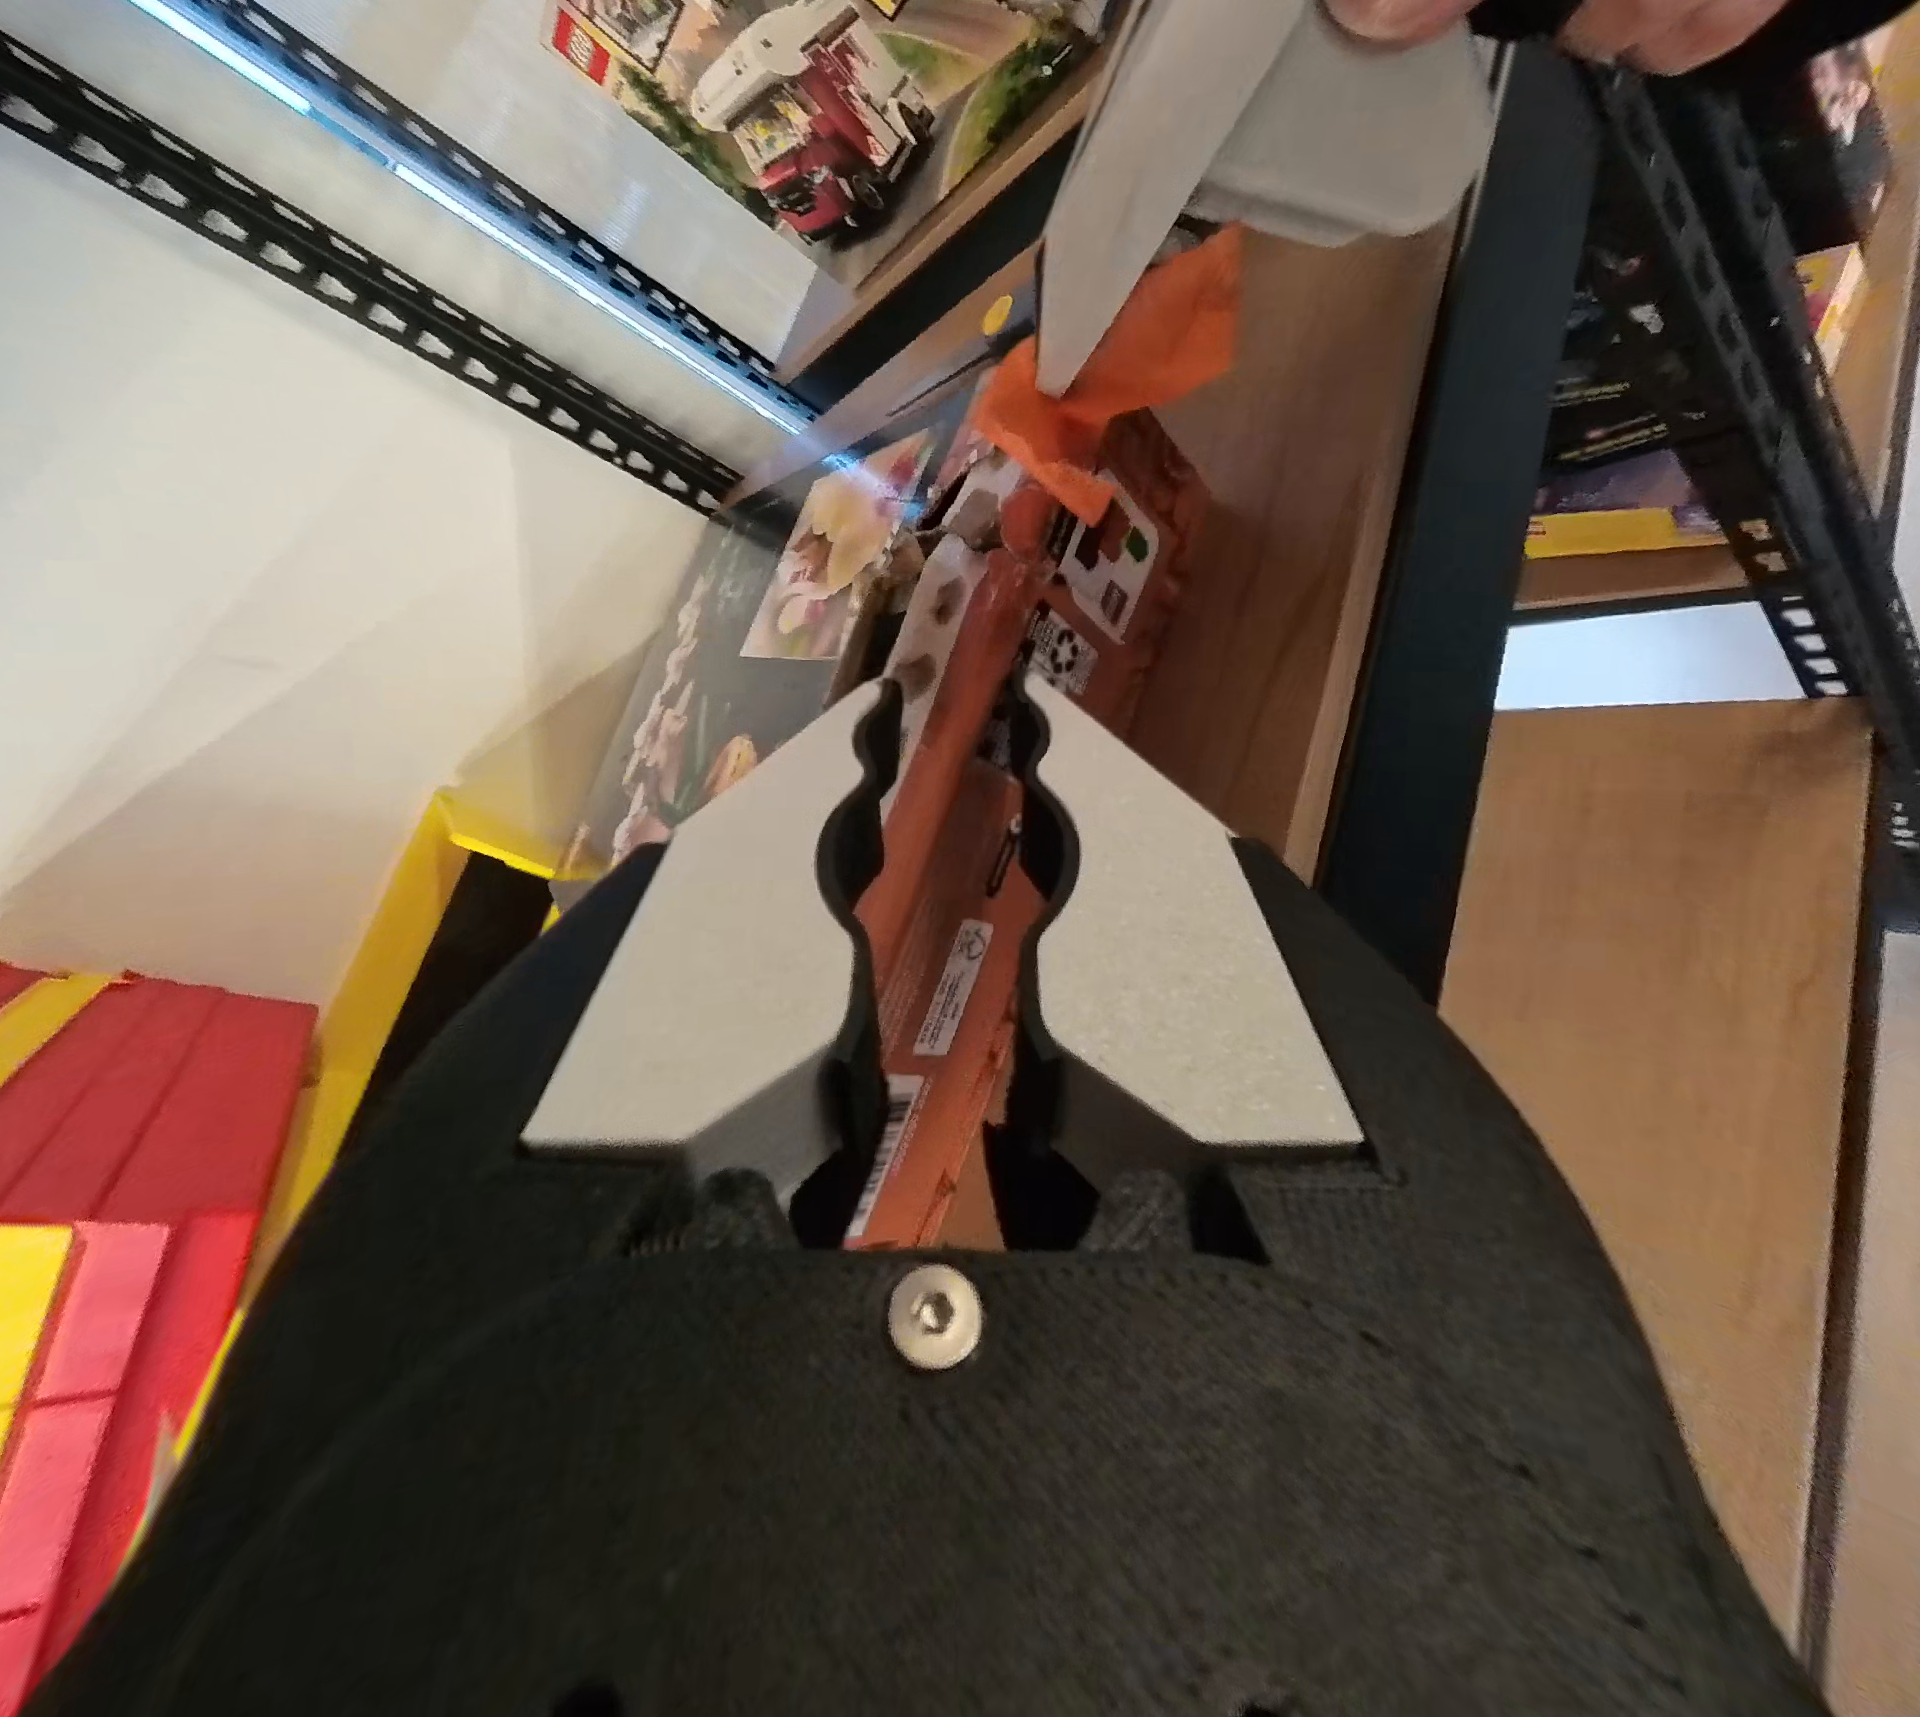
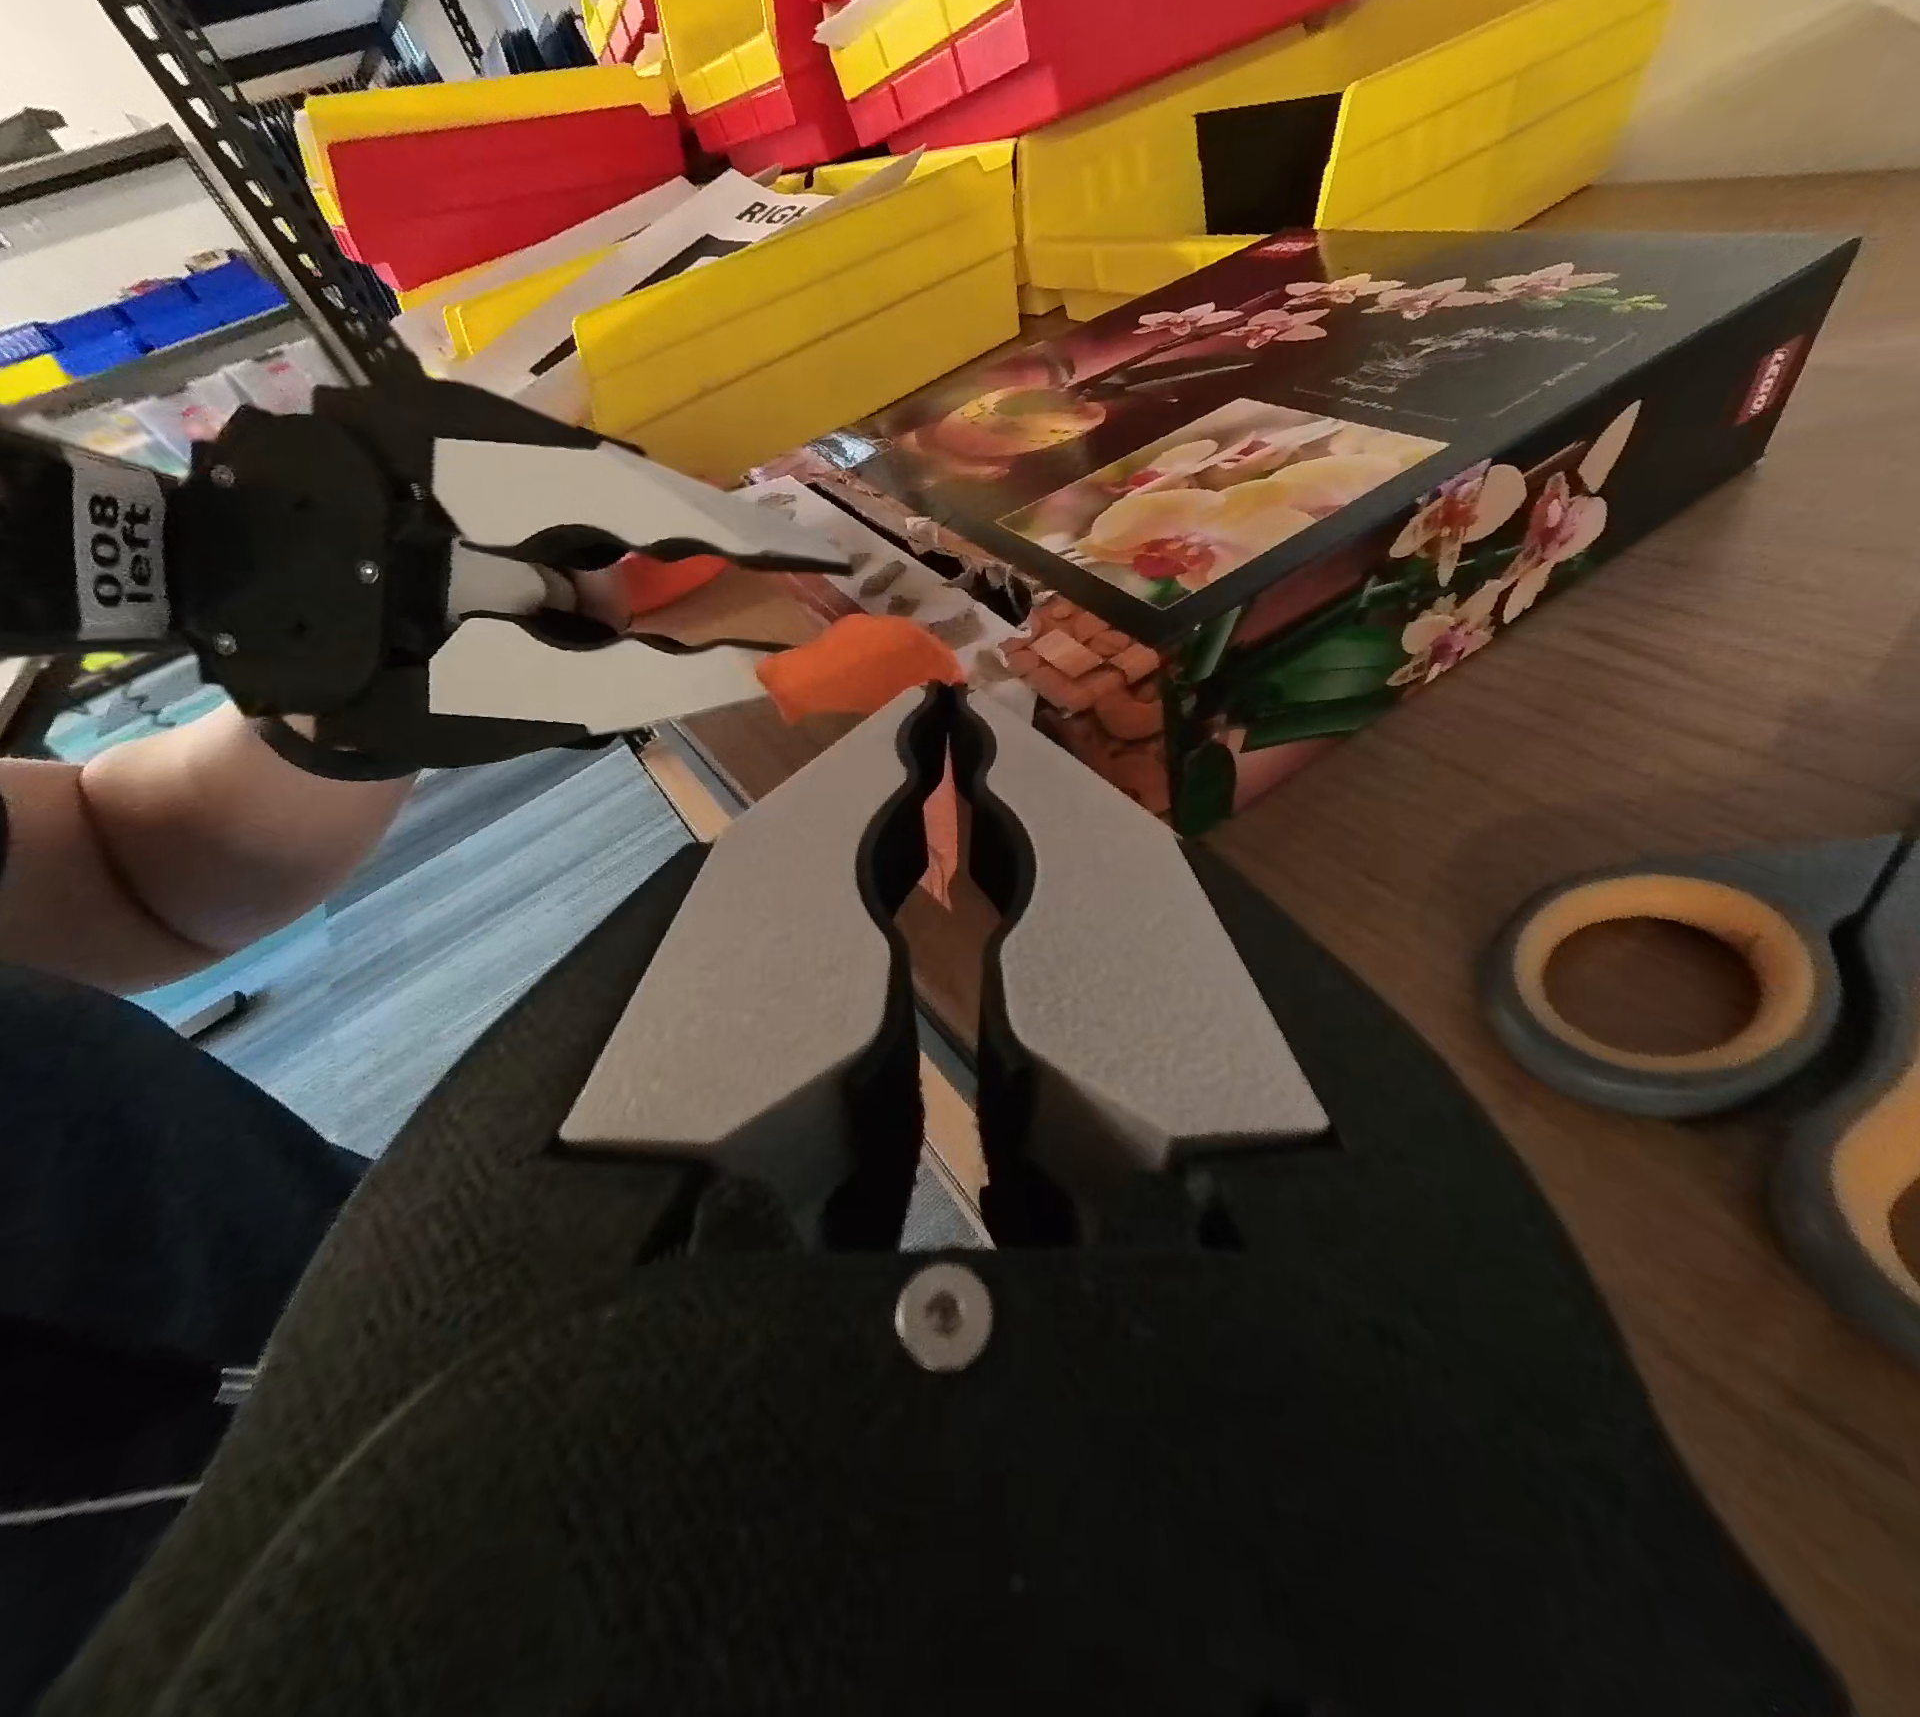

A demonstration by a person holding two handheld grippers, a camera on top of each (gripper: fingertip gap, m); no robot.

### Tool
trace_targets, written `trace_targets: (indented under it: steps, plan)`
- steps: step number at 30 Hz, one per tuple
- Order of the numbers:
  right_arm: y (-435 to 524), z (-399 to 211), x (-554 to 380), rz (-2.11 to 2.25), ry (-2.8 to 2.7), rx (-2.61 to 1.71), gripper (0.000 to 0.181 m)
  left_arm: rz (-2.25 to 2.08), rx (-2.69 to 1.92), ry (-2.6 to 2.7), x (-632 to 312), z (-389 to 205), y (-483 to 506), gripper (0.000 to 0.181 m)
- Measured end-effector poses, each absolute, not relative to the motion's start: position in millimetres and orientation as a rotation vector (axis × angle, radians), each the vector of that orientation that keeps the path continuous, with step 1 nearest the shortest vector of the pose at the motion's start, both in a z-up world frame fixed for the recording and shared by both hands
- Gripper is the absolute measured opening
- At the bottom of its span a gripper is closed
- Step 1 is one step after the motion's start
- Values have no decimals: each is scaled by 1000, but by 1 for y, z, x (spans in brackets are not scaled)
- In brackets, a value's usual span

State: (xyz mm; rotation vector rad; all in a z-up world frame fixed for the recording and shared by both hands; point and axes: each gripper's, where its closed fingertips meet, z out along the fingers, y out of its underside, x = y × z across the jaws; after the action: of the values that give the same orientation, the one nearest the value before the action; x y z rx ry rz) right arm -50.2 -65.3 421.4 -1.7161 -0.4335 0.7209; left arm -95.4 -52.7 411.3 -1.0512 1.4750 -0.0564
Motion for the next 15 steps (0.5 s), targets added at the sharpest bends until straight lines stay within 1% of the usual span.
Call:
trace_targets:
  steps: [1, 5, 8, 14, 15]
  plan:
    - [-65, 422, -50, 718, -434, -1716, 0, -57, -1046, 1465, -98, 412, -52, 16]
    - [-63, 422, -50, 720, -431, -1715, 0, -92, -1049, 1427, -109, 417, -51, 17]
    - [-63, 422, -50, 727, -429, -1713, 0, -58, -1018, 1445, -113, 416, -48, 20]
    - [-62, 422, -48, 718, -424, -1711, 0, 19, -947, 1420, -110, 425, -41, 36]
    - [-62, 422, -48, 721, -423, -1709, 0, 19, -910, 1415, -108, 428, -44, 36]
